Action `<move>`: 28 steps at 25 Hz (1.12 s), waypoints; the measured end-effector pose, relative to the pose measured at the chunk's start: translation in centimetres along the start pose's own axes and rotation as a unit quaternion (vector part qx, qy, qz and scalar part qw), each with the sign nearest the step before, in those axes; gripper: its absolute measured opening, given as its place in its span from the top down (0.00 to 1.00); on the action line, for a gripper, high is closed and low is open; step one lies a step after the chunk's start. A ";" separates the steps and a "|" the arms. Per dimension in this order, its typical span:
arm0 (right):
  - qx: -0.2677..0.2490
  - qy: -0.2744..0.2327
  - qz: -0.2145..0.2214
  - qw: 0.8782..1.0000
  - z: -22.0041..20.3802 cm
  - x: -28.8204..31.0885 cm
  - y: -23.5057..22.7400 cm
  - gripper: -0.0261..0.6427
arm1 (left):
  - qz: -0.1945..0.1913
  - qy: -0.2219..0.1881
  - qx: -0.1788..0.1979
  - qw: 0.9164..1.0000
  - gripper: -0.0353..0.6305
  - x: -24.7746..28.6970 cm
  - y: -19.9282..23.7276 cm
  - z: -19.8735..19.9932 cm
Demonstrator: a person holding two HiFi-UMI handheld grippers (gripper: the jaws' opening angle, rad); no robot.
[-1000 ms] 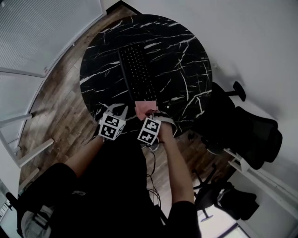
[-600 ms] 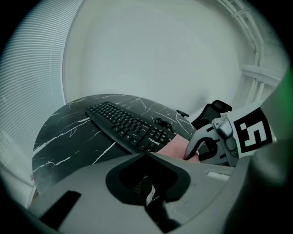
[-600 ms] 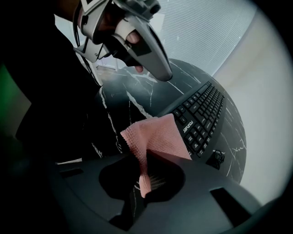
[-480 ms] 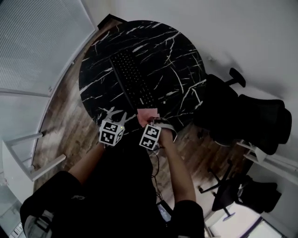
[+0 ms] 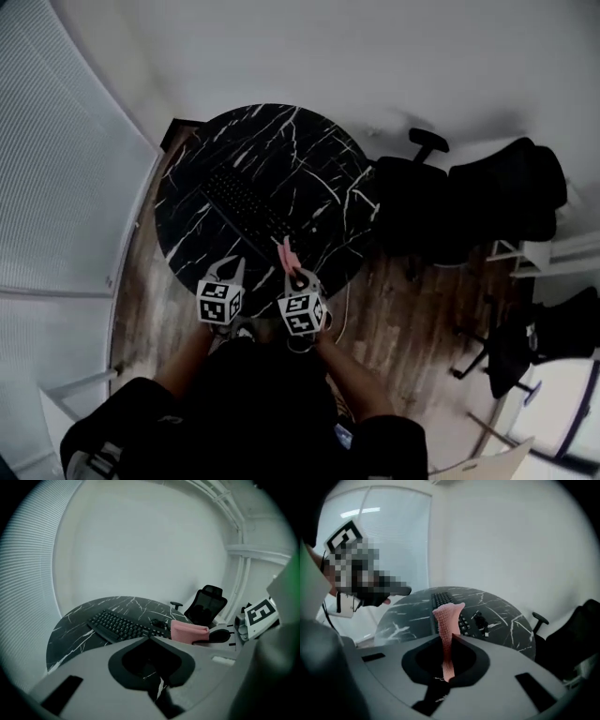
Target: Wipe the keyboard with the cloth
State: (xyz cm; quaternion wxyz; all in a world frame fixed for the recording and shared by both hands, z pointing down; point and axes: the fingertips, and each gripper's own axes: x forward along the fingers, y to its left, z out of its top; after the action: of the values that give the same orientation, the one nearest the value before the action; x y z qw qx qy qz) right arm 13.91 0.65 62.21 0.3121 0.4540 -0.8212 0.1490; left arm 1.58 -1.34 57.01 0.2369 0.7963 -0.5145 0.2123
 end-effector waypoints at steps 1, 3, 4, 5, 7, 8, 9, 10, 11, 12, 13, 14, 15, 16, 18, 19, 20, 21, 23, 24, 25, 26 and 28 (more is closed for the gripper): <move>0.028 -0.017 -0.020 0.999 0.9 -0.7 -0.2 0.95 | -0.007 -0.007 0.007 1.000 0.95 -0.6 0.1 0.6; 0.080 -0.050 -0.049 0.994 2.5 -2.4 0.0 0.95 | -0.023 -0.024 0.018 0.999 0.95 -2.3 0.2 1.6; 0.101 -0.067 -0.057 0.991 3.1 -3.2 0.4 0.95 | -0.033 -0.033 0.023 0.999 0.95 -3.2 0.2 1.9; 0.117 -0.083 -0.062 0.988 3.7 -3.9 0.8 0.95 | -0.043 -0.041 0.028 0.998 0.95 -4.1 0.2 2.2; 0.132 -0.113 -0.078 0.982 4.7 -5.4 1.3 0.95 | -0.064 -0.058 0.034 0.996 0.95 -5.7 0.0 2.7; 0.134 -0.125 -0.089 0.979 5.1 -6.3 1.3 0.95 | -0.071 -0.067 0.034 0.995 0.95 -6.5 -0.1 3.0; 0.136 -0.134 -0.102 0.976 5.4 -7.3 1.4 0.95 | -0.077 -0.077 0.033 0.994 0.95 -7.4 -0.2 3.3; 0.136 -0.143 -0.113 0.974 5.7 -8.4 1.6 0.95 | -0.081 -0.086 0.032 0.992 0.95 -8.3 -0.3 3.6; 0.136 -0.152 -0.123 0.971 6.0 -9.6 1.9 0.95 | -0.085 -0.095 0.032 0.991 0.95 -9.2 -0.4 4.0; 0.134 -0.160 -0.133 0.969 6.3 -10.9 2.3 0.95 | -0.090 -0.102 0.036 0.990 0.95 -9.9 -0.7 4.3; 0.129 -0.168 -0.143 0.967 6.6 -12.1 2.6 0.95 | -0.094 -0.108 0.042 0.989 0.95 -10.6 -1.0 4.6; 0.123 -0.176 -0.152 0.965 7.1 -13.2 2.9 0.95 | -0.099 -0.116 0.049 0.987 0.95 -11.1 -1.5 5.0; 0.117 -0.184 -0.160 0.963 7.7 -14.3 3.0 0.95 | -0.103 -0.125 0.057 0.985 0.95 -11.5 -2.1 5.5; 0.110 -0.191 -0.165 0.961 8.3 -15.1 3.1 0.95 | -0.106 -0.133 0.065 0.983 0.95 -11.9 -2.7 6.1; 0.102 -0.202 -0.169 0.959 9.6 -16.6 3.1 0.95 | -0.110 -0.148 0.078 0.980 0.95 -12.8 -3.8 7.1; 0.099 -0.207 -0.167 0.959 10.2 -17.3 3.1 0.95 | -0.111 -0.154 0.083 0.978 0.95 -13.3 -4.3 7.6; 0.097 -0.212 -0.163 0.959 10.9 -18.0 3.0 0.95 | -0.111 -0.159 0.087 0.977 0.95 -13.7 -4.7 8.0; 0.093 -0.217 -0.159 0.959 11.5 -18.6 2.9 0.95 | -0.111 -0.163 0.089 0.976 0.95 -14.0 -5.2 8.5; 0.078 -0.230 -0.155 0.958 12.9 -20.1 2.8 0.95 | -0.113 -0.171 0.087 0.975 0.95 -14.8 -6.1 9.3; 0.066 -0.239 -0.156 0.956 13.5 -20.9 2.6 0.95 | -0.116 -0.174 0.085 0.974 0.95 -15.2 -6.7 9.6; 0.053 -0.248 -0.158 0.954 14.0 -21.6 2.4 0.95 | -0.119 -0.178 0.085 0.973 0.95 -15.5 -7.3 9.9; 0.045 -0.256 -0.160 0.952 14.4 -22.2 2.0 0.95 | -0.123 -0.182 0.086 0.972 0.95 -15.6 -8.0 10.2; 0.053 -0.259 -0.159 0.951 14.5 -23.1 1.1 0.95 | -0.130 -0.188 0.089 0.969 0.95 -15.5 -9.2 10.8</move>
State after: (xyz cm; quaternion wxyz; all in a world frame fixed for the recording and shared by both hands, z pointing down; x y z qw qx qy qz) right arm 16.64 8.68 36.23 0.0837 0.6177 -0.7817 0.0180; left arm 5.12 6.69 37.92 0.0897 0.9001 -0.4204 0.0713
